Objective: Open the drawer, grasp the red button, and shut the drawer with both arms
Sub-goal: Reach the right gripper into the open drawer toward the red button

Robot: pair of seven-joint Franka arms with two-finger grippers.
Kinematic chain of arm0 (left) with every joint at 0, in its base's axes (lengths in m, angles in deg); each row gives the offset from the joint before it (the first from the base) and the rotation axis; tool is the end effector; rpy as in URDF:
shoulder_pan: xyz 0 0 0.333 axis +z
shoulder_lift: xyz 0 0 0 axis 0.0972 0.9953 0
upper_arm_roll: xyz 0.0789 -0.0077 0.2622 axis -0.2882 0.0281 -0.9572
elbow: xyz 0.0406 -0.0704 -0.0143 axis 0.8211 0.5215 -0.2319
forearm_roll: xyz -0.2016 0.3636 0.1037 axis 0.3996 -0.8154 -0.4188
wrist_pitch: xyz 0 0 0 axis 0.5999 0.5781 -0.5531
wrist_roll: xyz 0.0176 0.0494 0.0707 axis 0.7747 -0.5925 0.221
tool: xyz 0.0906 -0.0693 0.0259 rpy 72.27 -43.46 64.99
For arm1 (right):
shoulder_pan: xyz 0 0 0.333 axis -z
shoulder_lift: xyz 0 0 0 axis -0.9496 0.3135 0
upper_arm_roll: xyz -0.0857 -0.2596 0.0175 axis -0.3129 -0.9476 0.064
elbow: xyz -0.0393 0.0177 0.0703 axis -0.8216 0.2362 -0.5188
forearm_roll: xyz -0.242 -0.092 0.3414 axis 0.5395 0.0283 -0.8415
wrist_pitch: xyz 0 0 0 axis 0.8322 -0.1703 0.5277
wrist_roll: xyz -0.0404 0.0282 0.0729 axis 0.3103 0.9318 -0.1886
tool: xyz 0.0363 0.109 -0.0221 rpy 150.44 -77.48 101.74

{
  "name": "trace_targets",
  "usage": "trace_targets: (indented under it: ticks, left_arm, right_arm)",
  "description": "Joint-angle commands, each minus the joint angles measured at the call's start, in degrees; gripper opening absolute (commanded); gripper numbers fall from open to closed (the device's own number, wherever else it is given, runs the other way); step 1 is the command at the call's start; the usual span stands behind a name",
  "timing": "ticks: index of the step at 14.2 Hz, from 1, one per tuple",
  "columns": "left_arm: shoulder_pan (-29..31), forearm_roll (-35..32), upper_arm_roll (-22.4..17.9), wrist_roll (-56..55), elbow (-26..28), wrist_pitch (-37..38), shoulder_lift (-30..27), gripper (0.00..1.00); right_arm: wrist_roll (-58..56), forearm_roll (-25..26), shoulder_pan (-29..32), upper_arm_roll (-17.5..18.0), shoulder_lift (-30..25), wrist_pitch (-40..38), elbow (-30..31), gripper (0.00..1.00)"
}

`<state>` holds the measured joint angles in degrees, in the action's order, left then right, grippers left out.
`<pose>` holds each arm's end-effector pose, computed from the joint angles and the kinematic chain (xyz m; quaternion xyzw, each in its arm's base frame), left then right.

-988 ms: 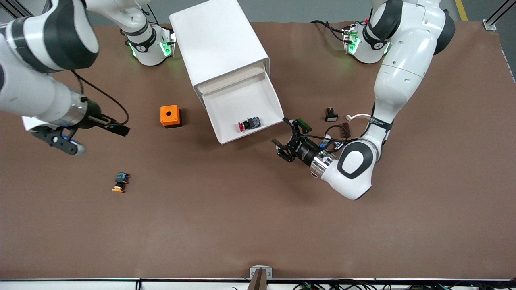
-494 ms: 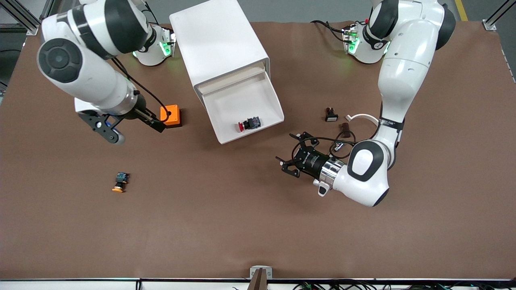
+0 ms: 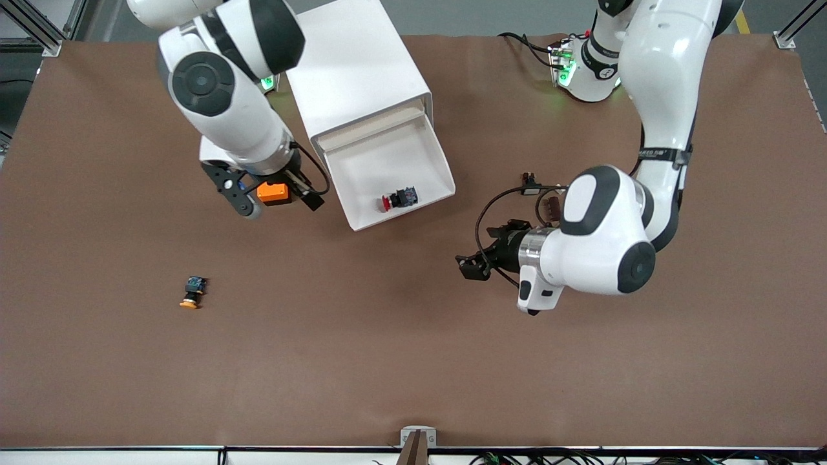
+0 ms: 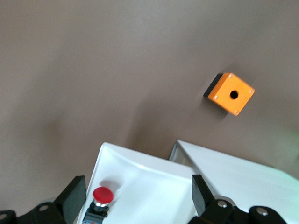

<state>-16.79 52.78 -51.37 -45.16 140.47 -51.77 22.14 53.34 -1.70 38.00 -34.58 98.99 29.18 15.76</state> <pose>0.6561 -0.3462 0.3549 0.9106 0.3116 -0.2169 0.1633 0.5498 0.3375 0.4365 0.9039 -0.4231 -0.0608 0.0149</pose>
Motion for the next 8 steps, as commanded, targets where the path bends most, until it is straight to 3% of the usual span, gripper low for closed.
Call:
trace_targets:
  ticks: [1,5,8]
  left_arm:
    - [-3.0,-10.1,-1.0,0.9,2.0,-4.8,-3.3,0.99]
    - [-5.7,-22.3,-1.0,0.7,2.1,-8.0,-3.7,0.99]
    - [-5.7,-25.5,-1.0,0.7,2.1,-8.7,-3.6,0.99]
  right_arm:
    - [5.1,-0.7,-2.2,-0.6,1.4,1.9,-0.2,1.00]
    - [10.8,-0.7,-5.4,-0.6,3.2,5.8,-0.2,1.00]
    - [14.9,-0.2,-8.0,-0.7,5.4,8.3,-0.2,1.00]
